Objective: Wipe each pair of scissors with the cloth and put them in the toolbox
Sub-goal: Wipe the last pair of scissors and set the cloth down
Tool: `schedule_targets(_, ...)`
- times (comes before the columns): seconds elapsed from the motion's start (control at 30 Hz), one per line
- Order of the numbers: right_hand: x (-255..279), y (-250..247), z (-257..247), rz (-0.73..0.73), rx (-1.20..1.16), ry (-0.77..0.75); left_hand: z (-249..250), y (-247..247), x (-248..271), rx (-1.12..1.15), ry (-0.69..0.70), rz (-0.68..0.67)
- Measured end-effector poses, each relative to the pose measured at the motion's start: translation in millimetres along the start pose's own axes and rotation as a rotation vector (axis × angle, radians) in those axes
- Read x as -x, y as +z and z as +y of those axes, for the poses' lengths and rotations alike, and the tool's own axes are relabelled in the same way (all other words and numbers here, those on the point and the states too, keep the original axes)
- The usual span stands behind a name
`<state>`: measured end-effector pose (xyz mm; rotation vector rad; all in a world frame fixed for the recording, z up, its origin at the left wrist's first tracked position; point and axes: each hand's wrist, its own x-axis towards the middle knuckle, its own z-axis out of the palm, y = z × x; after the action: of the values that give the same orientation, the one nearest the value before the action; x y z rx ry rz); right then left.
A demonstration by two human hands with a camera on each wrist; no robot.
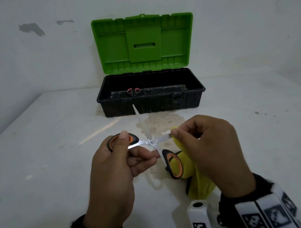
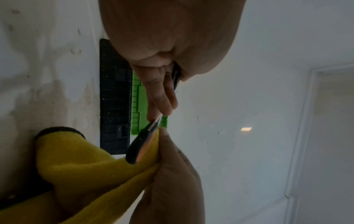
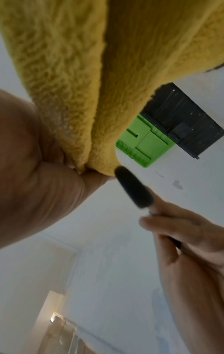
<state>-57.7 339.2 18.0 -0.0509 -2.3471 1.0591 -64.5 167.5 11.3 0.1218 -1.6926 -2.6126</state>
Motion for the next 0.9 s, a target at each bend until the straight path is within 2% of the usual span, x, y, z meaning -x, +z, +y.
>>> schedule_targets(0.1,-1,-8,6,0.03,-0.094,0.065,2,-3,-3,0.017,-0.033,-0.003)
schedule_targets(0.23,8,-4,5,0.029,-0.186,0.075,1,-3,-9,0.069,-0.054,0.006)
schedule_targets(0.47,19,3,-5,-0.055,-0.195,-0.021,-8,10,-8,0.174,-0.087,0.102)
schedule_targets(0.57,20,-7,-8,-0.148,-0.269,-0.04,-9,11,-10,0.128,-0.08,0.151)
schedule_targets(0.7,13,-33,5,-0.185,-0.4,0.073,-3,9,-12,0.039,-0.123,0.182)
schedule_targets(0.8,5,-49,23,-0.167,-0.435,0.168,2,8,-9,-0.07,-0.121,0.148)
schedule_targets(0.9,-3,-56,33,-0.145,-0.34,0.179,4,8,-3,-0.174,-0.111,0.076)
